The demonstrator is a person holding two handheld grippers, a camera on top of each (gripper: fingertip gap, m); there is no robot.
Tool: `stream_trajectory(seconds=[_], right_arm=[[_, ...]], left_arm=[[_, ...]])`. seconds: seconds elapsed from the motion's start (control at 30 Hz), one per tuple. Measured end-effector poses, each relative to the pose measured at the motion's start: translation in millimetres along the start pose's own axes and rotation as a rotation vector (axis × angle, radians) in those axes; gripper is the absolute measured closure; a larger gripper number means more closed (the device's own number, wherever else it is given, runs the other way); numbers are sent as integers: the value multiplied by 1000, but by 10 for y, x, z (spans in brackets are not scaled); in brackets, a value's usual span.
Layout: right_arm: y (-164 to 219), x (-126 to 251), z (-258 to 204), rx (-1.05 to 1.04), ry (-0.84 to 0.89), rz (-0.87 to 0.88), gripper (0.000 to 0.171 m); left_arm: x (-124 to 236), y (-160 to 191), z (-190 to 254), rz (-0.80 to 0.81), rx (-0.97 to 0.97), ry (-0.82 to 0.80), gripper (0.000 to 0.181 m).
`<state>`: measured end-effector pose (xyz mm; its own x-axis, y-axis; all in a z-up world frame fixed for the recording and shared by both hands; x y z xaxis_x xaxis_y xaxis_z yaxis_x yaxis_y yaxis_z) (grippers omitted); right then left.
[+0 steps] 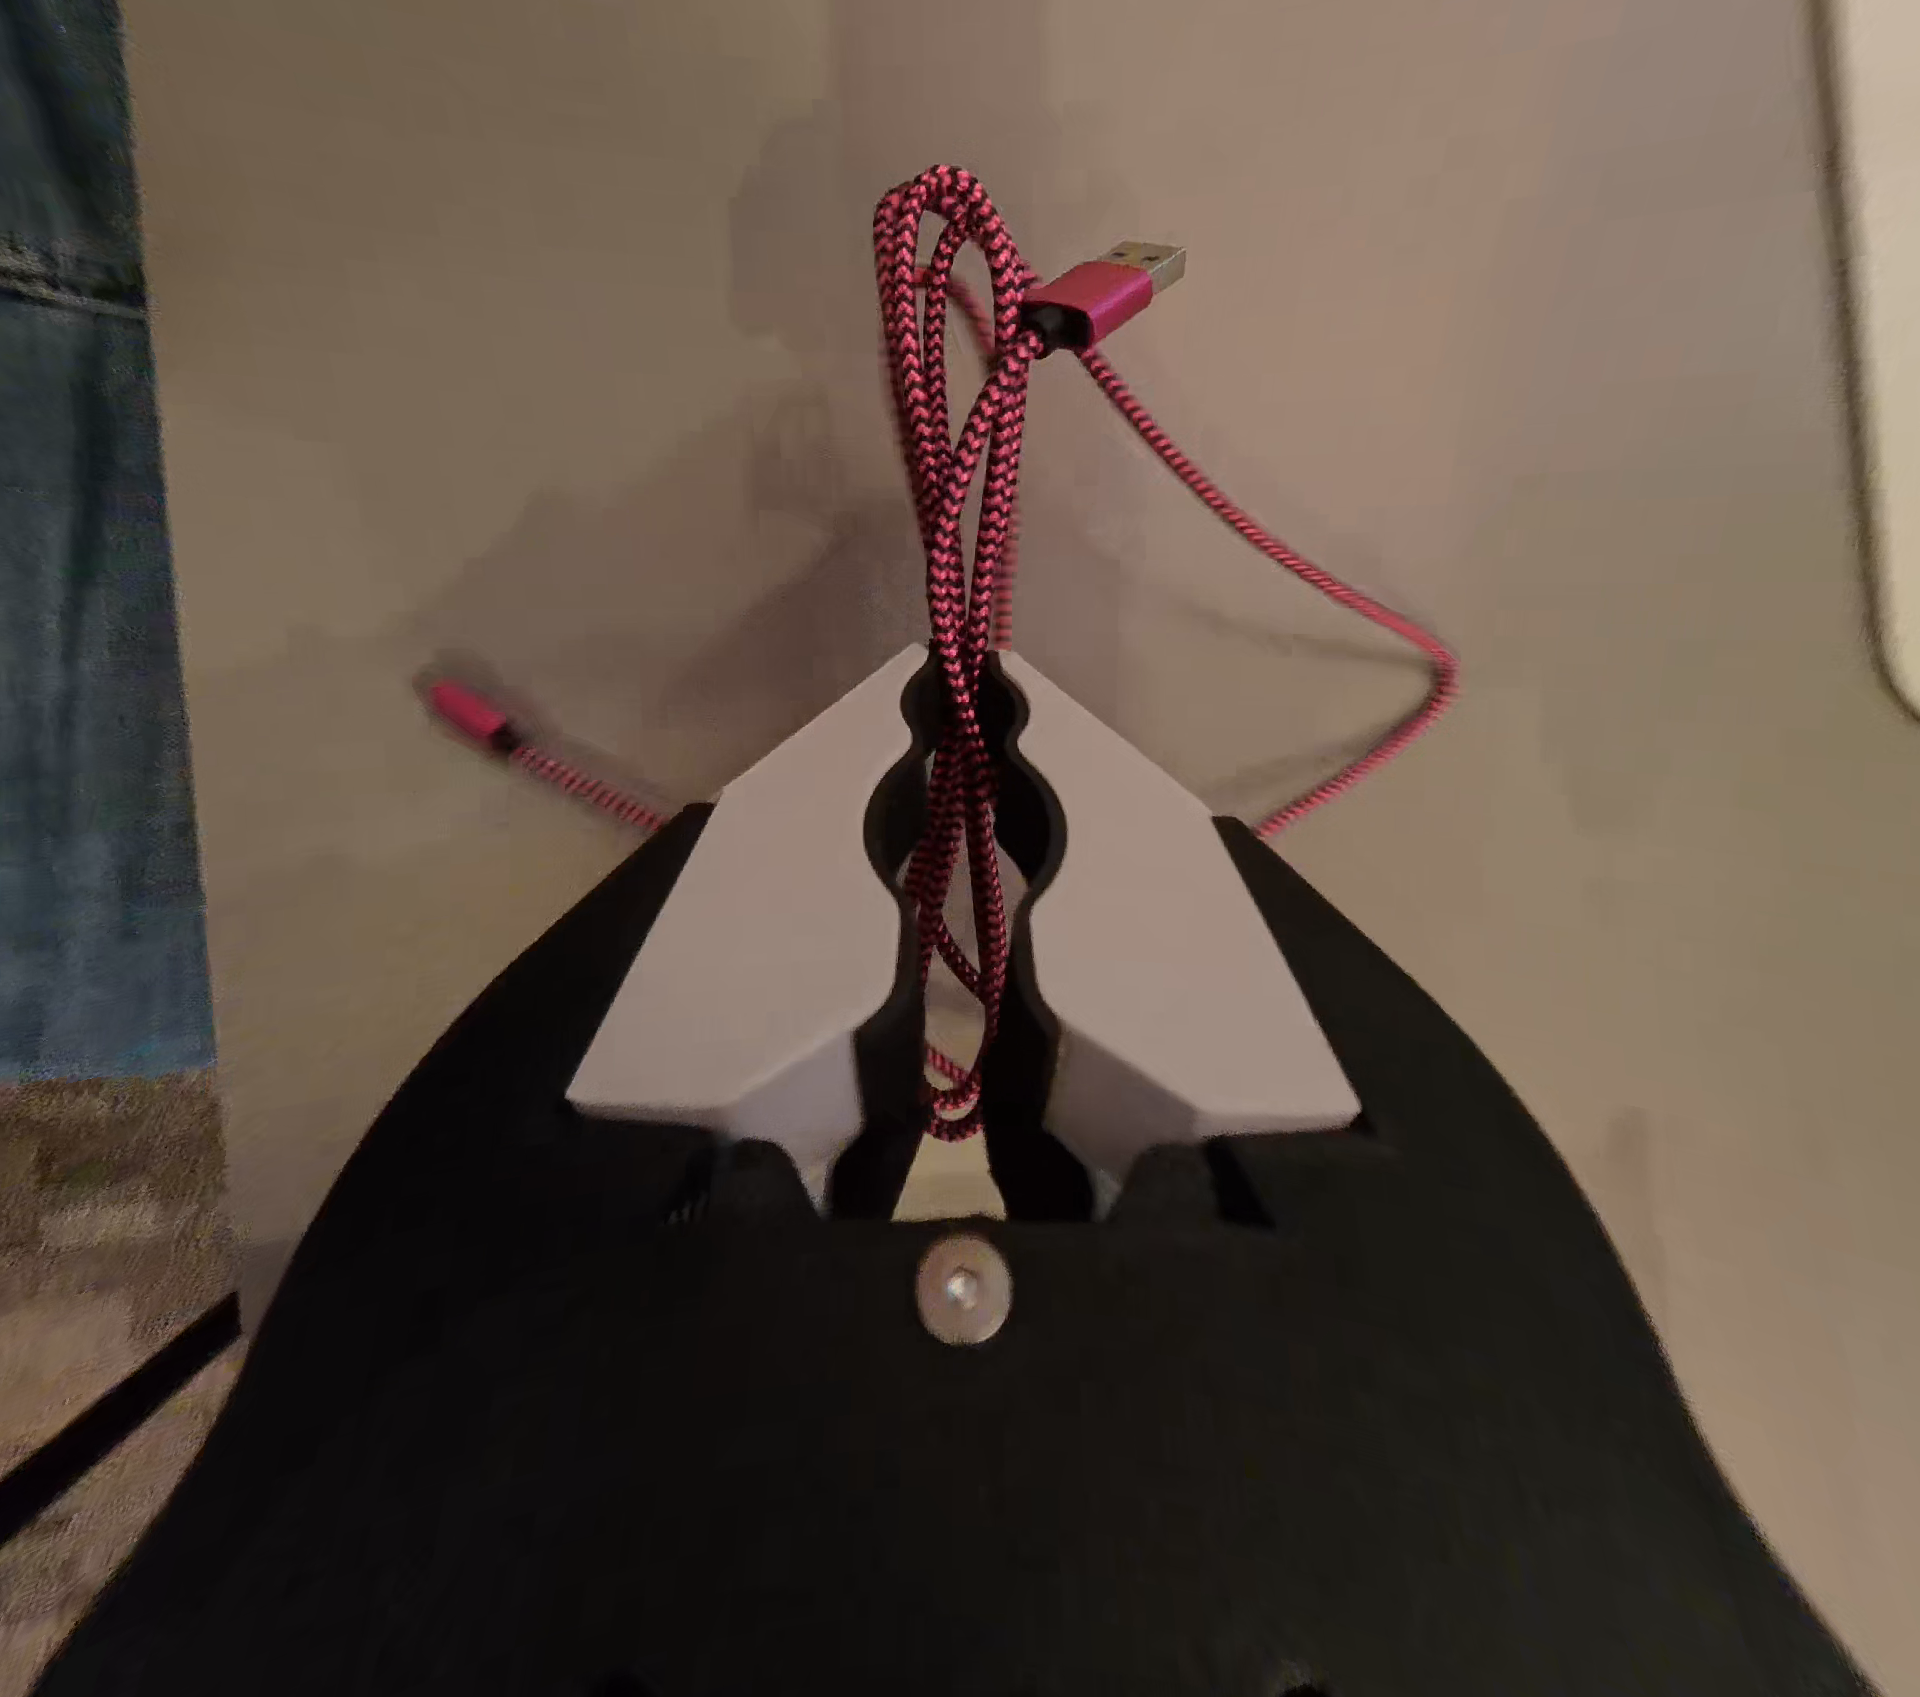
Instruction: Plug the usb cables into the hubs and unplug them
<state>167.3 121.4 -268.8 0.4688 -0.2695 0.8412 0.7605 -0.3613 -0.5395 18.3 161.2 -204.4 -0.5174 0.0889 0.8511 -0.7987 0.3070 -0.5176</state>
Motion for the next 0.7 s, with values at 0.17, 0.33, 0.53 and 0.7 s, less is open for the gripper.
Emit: stream_trajectory(seconds=[0.17,0.33,0.53,0.7], right_arm=[[-264,868,136,-41,156,169,168],[-277,1987,219,-65,394,230,168],[224,3020,151,-194,687,215,168],[550,3539,-20,-264,814,266,168]], left_arm=[[22,-14,-26,8,1,-11,44],[11,-42,-18,28,1,-14,44],[-53,-30,16,27,-2,0,44],[-80,-49,9,21,-5,4,44]])
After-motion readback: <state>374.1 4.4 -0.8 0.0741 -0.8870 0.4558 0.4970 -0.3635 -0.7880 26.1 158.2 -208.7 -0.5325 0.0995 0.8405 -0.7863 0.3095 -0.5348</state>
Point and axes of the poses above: each gripper's, where its closed fingertips meet, x back along the fingers, y out of its underside, z = x × y across the jaws, the point moved 2 cm from there along x, back along the fingers, and after that the axes turned 2 degrees about -x, right-handed, at the moved point
